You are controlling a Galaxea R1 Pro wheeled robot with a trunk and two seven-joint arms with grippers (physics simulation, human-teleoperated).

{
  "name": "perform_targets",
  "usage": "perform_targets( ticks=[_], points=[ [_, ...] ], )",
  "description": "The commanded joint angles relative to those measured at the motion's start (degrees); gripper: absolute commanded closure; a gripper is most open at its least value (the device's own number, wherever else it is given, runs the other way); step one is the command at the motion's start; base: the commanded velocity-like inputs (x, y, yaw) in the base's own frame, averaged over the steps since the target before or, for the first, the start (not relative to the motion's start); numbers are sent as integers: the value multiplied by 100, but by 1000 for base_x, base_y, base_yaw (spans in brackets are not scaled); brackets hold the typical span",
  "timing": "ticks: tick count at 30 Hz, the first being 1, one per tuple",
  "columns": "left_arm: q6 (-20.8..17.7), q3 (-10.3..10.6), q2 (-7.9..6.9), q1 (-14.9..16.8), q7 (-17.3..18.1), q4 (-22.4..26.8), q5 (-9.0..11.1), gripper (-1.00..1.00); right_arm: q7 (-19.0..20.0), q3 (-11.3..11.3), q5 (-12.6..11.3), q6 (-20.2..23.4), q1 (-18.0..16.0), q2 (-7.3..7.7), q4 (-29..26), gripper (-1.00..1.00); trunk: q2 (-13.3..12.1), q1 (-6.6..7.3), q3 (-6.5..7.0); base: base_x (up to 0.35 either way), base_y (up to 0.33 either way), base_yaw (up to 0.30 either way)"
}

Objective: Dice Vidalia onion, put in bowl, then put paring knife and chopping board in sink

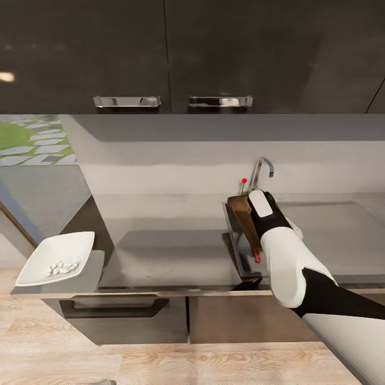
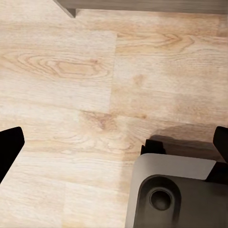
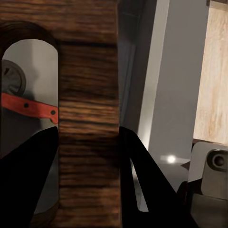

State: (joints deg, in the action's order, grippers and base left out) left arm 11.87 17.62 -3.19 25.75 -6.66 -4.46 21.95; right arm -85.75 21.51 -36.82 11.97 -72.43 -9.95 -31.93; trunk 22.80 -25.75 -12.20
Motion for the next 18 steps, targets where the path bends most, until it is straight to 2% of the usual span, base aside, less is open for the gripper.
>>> perform_targets(
  ticks=[1, 9, 18],
  points=[
    [32, 48, 3, 9, -2, -20, 37, -100, -21, 27, 2, 59, -4, -5, -7, 100, 12, -3, -11, 0, 0, 0],
    [33, 48, 3, 9, -2, -20, 37, -100, -30, 45, 16, 43, -5, -5, -2, 100, 12, -3, -17, 0, 0, 0],
    [32, 48, 3, 9, -2, -20, 37, -100, -37, 46, 25, -179, 1, -5, 50, 100, 12, -3, -94, 0, 0, 0]
  ],
)
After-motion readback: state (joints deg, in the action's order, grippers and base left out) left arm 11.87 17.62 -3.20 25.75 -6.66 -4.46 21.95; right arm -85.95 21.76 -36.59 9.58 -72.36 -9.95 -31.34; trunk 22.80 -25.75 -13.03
